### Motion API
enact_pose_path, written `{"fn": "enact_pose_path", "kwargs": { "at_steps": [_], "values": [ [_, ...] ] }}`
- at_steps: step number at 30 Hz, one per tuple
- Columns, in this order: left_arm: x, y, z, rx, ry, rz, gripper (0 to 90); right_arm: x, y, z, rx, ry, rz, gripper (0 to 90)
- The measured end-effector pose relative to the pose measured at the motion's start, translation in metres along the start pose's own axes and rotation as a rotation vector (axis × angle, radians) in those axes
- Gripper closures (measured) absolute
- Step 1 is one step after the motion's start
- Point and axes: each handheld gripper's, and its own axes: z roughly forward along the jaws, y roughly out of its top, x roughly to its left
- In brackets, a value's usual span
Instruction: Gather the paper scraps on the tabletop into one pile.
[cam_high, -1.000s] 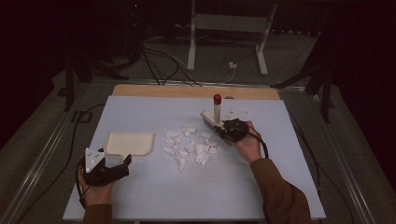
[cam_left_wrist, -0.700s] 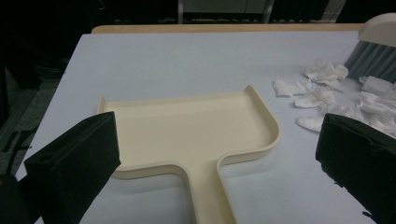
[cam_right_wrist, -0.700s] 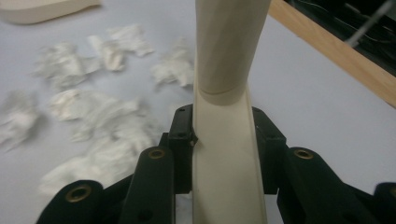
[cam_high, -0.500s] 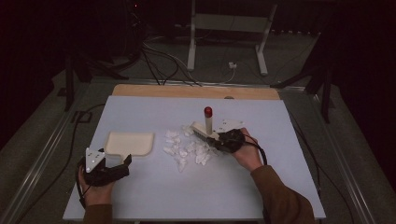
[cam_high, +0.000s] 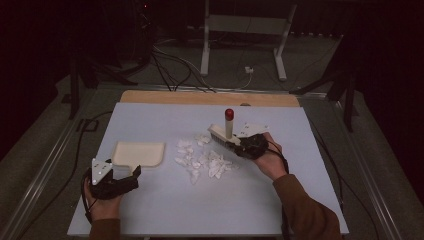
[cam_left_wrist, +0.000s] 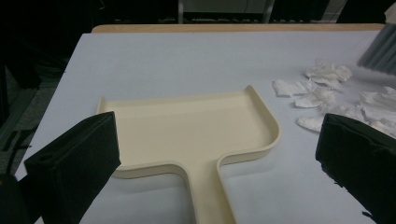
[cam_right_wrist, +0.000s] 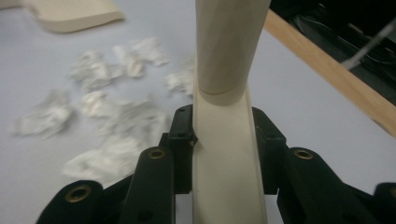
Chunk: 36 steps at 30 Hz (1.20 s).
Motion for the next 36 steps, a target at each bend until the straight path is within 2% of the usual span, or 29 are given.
{"fn": "enact_pose_path", "kwargs": {
  "at_steps": [4, 12, 14, 18, 22, 26, 36],
  "values": [
    [0.000, 0.000, 0.001, -0.001, -0.001, 0.000, 0.5, -0.013, 0.002, 0.004, -0.013, -0.021, 0.056, 67.7],
    [0.000, 0.000, 0.001, 0.003, -0.006, -0.001, 0.5, -0.029, 0.016, 0.027, 0.013, -0.058, 0.058, 67.8],
    [0.000, 0.000, 0.001, 0.003, -0.008, -0.001, 0.5, -0.032, 0.019, 0.034, 0.013, -0.059, 0.075, 67.8],
    [0.000, 0.000, 0.002, 0.006, -0.010, 0.000, 0.5, -0.034, 0.021, 0.049, 0.007, -0.053, 0.096, 67.8],
    [0.000, 0.000, 0.002, 0.006, -0.011, 0.001, 0.5, -0.031, 0.020, 0.062, 0.011, -0.041, 0.095, 67.8],
    [0.000, 0.000, 0.002, 0.007, -0.011, 0.002, 0.5, -0.024, 0.022, 0.071, 0.015, -0.013, 0.076, 67.8],
    [-0.001, 0.000, 0.003, 0.010, -0.012, 0.005, 0.5, 0.001, 0.035, 0.080, 0.006, 0.095, -0.059, 67.8]
  ]
}}
